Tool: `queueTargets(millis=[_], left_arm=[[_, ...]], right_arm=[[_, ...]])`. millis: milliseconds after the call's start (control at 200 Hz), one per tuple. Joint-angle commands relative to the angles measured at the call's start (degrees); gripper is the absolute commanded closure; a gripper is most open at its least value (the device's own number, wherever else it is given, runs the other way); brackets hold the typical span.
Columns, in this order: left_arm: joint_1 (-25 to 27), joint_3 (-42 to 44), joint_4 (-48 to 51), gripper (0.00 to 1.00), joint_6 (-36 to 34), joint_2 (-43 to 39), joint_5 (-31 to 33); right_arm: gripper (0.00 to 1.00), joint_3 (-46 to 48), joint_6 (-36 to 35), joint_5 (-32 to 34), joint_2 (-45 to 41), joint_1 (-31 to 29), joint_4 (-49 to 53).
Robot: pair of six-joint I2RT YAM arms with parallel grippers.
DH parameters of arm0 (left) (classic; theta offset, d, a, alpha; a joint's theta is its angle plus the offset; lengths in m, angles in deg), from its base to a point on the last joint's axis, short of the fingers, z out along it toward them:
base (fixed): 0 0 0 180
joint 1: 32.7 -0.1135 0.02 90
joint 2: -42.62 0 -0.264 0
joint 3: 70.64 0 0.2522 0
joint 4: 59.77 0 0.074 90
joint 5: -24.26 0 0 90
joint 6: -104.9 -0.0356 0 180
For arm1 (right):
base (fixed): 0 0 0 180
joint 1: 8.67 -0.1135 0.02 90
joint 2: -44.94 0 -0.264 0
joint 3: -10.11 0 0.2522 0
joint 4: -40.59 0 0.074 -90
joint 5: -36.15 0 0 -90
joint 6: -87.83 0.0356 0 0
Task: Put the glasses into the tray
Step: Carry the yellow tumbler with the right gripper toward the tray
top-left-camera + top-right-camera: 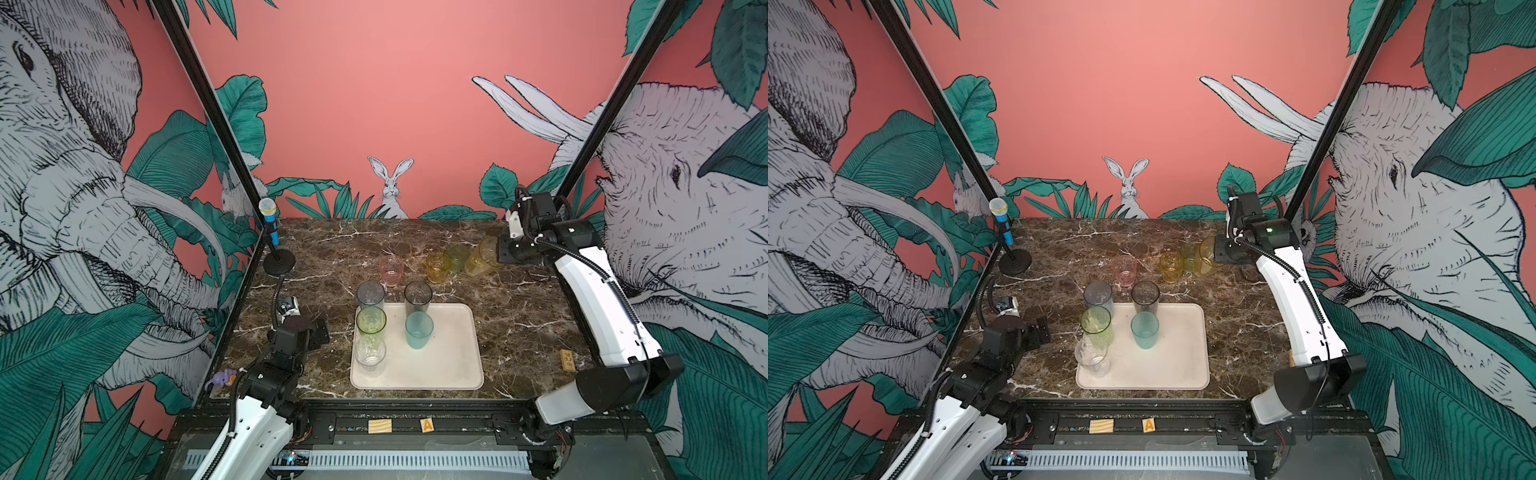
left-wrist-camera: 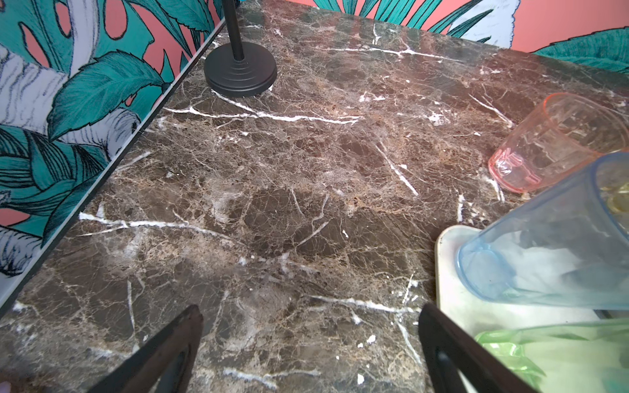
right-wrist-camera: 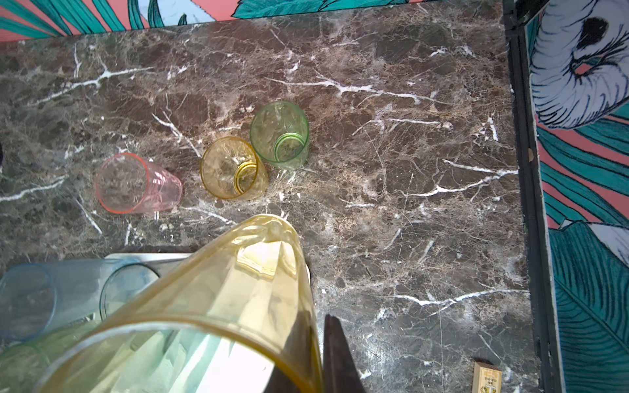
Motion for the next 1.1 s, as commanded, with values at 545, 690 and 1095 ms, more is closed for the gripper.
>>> queueTargets(millis=[545,690,1095], left_arm=[[-0.14,-2.24,-2.29,0.00,1.89,3.37,-2.84],[-0.18,-2.20,-2.37,0.01,1.88,3.30,-2.86],[-0.14,-2.05,-3.69,0.00,2.24,4.36,-3.54]], right_arm=[[1.00,14.09,0.88,7.62,-8.23,-13.69,3.00],[1.00,17.23,1.69,7.73,-9.88,-15.70,2.39],[1.00,25.18,4.73,6.08,-13.61,-23.92,-1.03]])
